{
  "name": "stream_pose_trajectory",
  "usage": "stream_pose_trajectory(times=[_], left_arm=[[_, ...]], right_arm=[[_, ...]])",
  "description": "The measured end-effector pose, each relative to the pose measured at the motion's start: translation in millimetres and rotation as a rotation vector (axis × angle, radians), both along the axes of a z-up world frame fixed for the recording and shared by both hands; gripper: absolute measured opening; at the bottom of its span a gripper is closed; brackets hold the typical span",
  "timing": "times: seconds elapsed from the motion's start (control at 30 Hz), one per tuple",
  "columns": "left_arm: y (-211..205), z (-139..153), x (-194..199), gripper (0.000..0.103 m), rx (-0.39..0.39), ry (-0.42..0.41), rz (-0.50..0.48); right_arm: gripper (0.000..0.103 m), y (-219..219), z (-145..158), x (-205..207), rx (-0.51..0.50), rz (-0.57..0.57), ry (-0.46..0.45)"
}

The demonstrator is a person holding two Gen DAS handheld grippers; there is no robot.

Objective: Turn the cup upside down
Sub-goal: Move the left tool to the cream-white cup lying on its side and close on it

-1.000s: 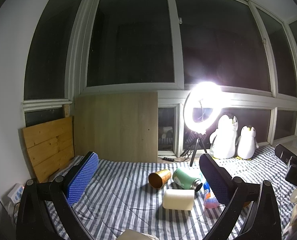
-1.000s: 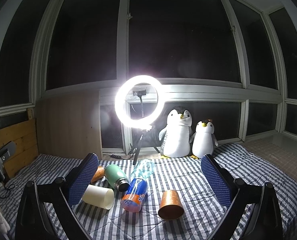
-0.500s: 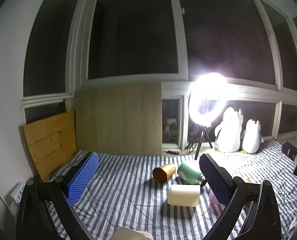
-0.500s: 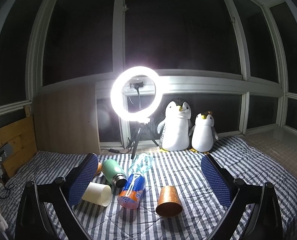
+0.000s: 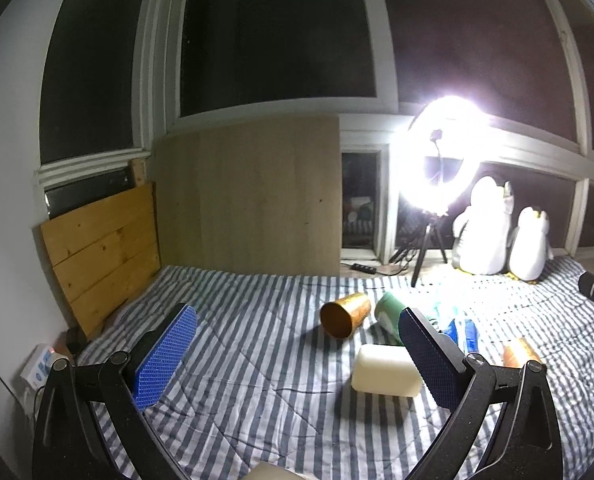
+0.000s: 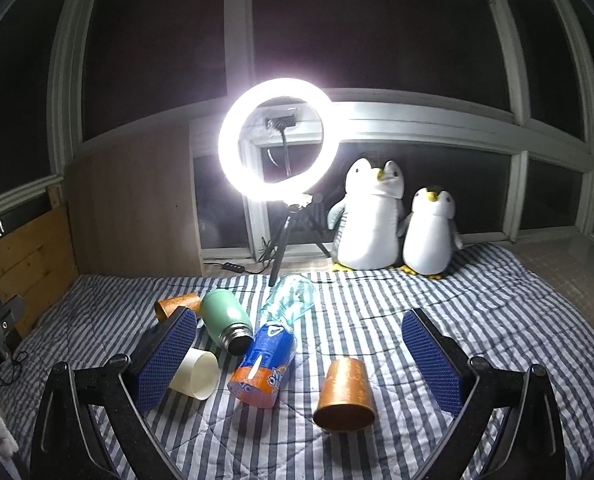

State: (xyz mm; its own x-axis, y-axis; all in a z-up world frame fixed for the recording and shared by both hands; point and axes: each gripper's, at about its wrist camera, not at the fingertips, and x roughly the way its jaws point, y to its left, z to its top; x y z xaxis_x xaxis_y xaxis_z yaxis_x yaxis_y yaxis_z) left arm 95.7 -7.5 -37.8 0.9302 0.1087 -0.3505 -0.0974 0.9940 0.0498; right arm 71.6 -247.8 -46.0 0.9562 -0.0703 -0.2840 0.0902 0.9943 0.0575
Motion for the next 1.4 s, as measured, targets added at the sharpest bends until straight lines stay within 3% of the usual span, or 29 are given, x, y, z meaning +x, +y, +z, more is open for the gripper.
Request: stream_pose_trajectory(times=[0.17, 0.5, 0.8, 1.03, 1.3, 1.4], left_arm=[[-5.7, -17.7, 29.0, 0.102, 0.018, 0.048, 0.009], [-16.8, -56.3, 106.7, 0.102, -0.001, 0.232, -0.026], [-34.0, -82.1, 169.9, 0.102, -0.018, 0.411, -0.131], [-53.2, -107.6, 222.0, 0.102, 0.001, 0.545, -0.207], [-63.8, -134.6, 262.3, 0.094, -0.013, 0.668, -0.27], [-64.7, -140.5, 271.4, 0.086, -0.012, 0.709, -0.294]], right_arm=[[0.101, 5.4, -1.3, 12.9, -0.028, 0.014, 0.013], [0.101, 10.1, -5.6, 33.5, -0.063, 0.05, 0.109], [0.101, 13.3, -21.6, 61.3, -0.059, 0.09, 0.272], [0.101, 11.1, -28.1, 67.3, -0.037, 0.084, 0.323], [0.101, -6.5, -37.4, 59.2, -0.009, 0.024, 0.362], [0.101, -12.9, -41.2, 55.7, 0.007, 0.004, 0.375]])
